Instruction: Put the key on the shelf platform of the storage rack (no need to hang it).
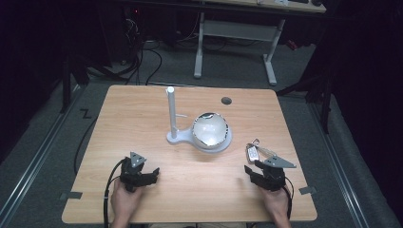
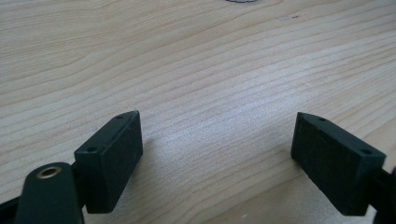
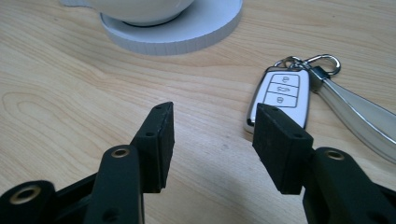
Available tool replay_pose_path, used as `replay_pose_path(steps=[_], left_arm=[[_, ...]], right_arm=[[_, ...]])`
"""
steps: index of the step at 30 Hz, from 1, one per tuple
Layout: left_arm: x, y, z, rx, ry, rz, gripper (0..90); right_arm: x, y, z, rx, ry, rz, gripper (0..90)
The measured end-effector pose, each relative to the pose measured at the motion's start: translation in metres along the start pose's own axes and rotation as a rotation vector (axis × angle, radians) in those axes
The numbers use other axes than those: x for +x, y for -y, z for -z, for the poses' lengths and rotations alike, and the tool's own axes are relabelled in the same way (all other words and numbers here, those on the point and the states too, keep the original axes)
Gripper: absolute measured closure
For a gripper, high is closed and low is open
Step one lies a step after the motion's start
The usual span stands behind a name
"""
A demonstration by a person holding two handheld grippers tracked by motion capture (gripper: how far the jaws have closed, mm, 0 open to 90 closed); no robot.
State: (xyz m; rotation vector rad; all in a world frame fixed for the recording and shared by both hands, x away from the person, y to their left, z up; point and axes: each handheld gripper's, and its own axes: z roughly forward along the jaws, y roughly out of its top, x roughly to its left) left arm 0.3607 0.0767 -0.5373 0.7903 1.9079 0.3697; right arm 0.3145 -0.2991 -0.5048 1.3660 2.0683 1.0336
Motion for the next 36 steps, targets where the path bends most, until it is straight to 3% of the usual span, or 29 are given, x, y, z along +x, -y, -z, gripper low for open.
replay_pose_path(steps=[11,24,36], left_arm=[[0.001,0.0,0.0,-0.001,0.004,-0.007,16.9],[0.001,0.0,0.0,-0.001,0.005,-0.01,16.9],[0.001,0.0,0.0,-0.001,0.004,-0.009,16.9]], right_arm=[[-0.015,-0.002,0.005,0.007,0.029,-0.049,46.8],[-0.033,-0.005,-0.015,0.047,0.052,-0.12,43.8],[-0.034,-0.023,-0.033,0.078,0.082,-0.105,42.2]])
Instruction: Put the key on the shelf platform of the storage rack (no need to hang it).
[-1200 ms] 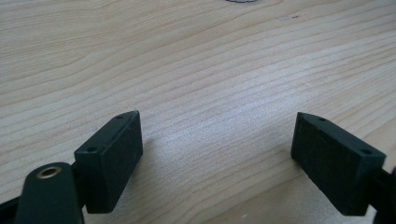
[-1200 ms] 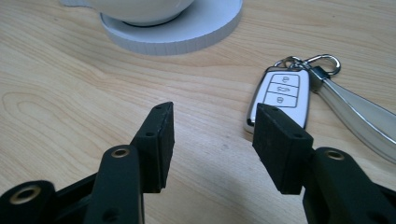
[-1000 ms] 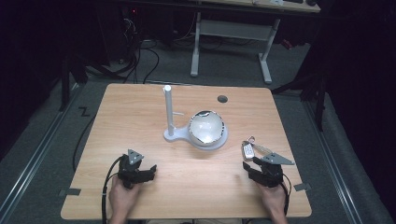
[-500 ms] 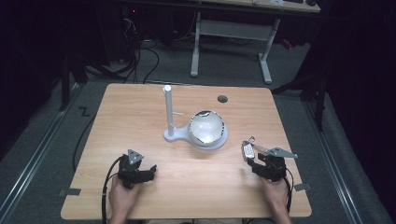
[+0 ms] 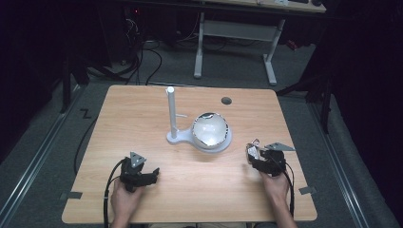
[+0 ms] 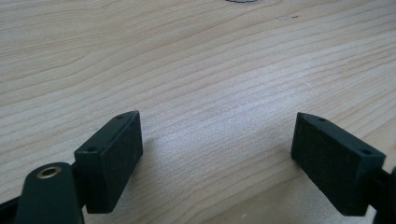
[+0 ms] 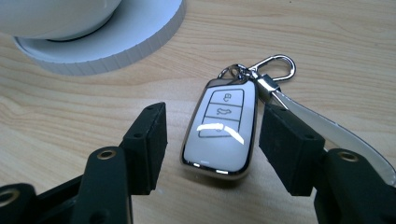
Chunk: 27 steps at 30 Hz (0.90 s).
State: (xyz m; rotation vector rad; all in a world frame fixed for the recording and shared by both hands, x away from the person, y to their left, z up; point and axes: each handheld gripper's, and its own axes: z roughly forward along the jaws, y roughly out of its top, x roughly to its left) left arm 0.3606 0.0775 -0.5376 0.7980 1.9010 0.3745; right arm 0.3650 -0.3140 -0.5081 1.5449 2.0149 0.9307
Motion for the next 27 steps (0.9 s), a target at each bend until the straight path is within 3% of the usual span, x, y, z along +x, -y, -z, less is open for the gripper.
replay_pose_path(steps=[7,13,19,27], left_arm=[[0.0,0.0,0.0,0.0,0.001,0.0,16.9],[0.0,0.0,0.0,0.002,0.002,-0.002,16.9],[0.0,0.0,0.0,0.003,0.003,-0.004,16.9],[0.0,0.0,0.0,0.002,0.005,-0.006,16.9]], right_arm=[[0.003,-0.008,-0.013,0.029,0.009,0.003,40.9],[0.006,-0.014,-0.023,0.051,0.065,0.018,40.5],[0.007,-0.013,-0.029,0.085,0.091,0.034,41.1],[0.006,-0.012,-0.033,0.099,0.094,0.048,43.4]])
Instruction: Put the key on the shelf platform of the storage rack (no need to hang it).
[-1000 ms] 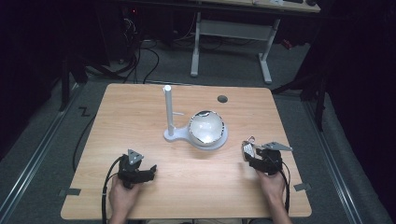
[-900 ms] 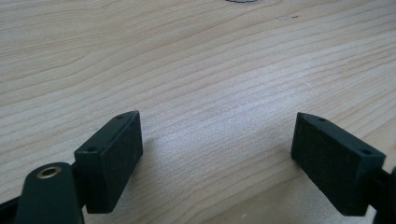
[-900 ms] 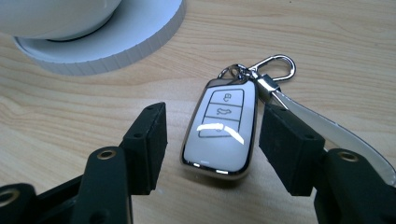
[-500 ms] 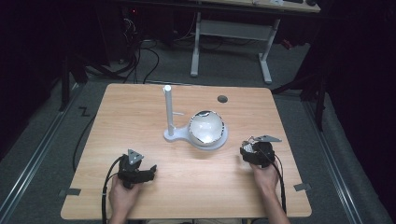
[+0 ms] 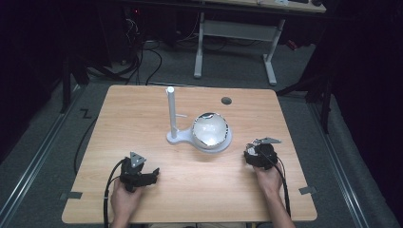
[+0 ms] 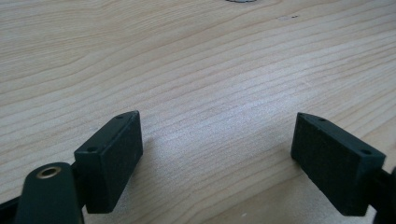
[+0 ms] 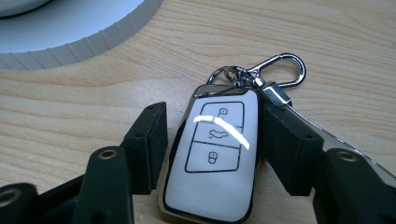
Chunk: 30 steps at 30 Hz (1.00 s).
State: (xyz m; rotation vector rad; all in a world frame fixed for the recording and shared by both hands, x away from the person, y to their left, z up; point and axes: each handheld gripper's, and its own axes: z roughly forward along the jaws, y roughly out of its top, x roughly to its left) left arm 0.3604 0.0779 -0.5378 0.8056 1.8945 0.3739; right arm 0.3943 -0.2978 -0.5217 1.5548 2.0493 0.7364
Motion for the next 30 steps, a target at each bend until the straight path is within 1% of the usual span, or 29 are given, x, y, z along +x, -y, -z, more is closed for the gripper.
replay_pose_path(steps=[2,3,6,11,17,18,26,30], left_arm=[[0.0,0.0,0.0,0.001,-0.002,0.003,16.9],[0.0,0.0,0.0,0.001,0.001,-0.003,16.9],[0.0,0.0,0.0,0.001,-0.001,0.0,16.9],[0.0,0.0,0.0,0.001,-0.002,0.003,16.9],[0.0,0.0,0.0,0.001,-0.003,0.004,16.9],[0.0,0.0,0.0,0.0,0.001,-0.001,16.9],[0.0,0.0,0.0,0.001,-0.003,0.004,16.9],[0.0,0.0,0.0,0.001,-0.003,0.003,16.9]], right_arm=[[0.0,0.0,0.0,-0.002,0.0,0.004,46.1],[0.0,0.0,0.0,-0.001,0.0,0.002,46.6],[-0.001,0.001,0.001,-0.002,-0.002,0.003,48.5],[-0.002,0.002,0.002,-0.005,-0.001,0.001,49.7],[-0.001,0.003,0.004,-0.011,0.008,0.016,50.2],[-0.001,0.003,0.005,-0.015,0.006,0.015,50.2],[-0.002,0.002,0.015,-0.049,-0.008,0.015,50.4],[-0.003,0.001,0.023,-0.077,-0.018,0.011,50.5]])
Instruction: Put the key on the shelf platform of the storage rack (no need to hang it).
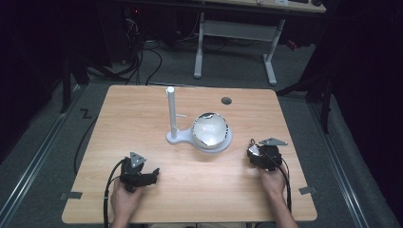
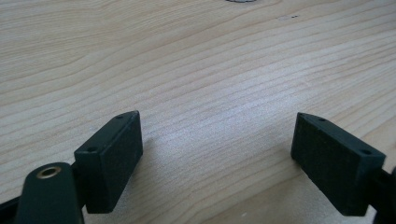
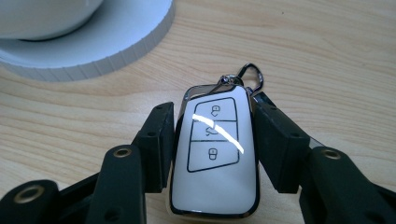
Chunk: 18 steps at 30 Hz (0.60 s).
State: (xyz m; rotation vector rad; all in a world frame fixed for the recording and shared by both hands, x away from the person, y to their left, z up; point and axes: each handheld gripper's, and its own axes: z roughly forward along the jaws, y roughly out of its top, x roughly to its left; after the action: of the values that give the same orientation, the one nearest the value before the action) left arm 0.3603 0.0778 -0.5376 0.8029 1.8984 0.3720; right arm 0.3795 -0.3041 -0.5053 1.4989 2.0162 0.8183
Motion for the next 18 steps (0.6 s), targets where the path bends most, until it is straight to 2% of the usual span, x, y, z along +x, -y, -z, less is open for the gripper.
replay_pose_path(steps=[6,9,11,18], left_arm=[[0.0,0.0,0.0,0.0,0.004,-0.006,16.9],[0.0,0.0,0.0,0.0,-0.003,0.006,16.9],[0.0,0.0,0.0,0.0,0.003,-0.005,16.9],[0.0,0.0,0.0,-0.001,0.003,-0.005,16.9]], right_arm=[[-0.001,-0.002,0.014,-0.046,-0.003,0.0,50.5],[-0.001,-0.004,0.021,-0.071,-0.004,0.012,50.5],[-0.001,-0.005,0.026,-0.084,-0.013,0.003,50.5],[0.0,-0.009,0.038,-0.116,-0.034,0.011,50.6]])
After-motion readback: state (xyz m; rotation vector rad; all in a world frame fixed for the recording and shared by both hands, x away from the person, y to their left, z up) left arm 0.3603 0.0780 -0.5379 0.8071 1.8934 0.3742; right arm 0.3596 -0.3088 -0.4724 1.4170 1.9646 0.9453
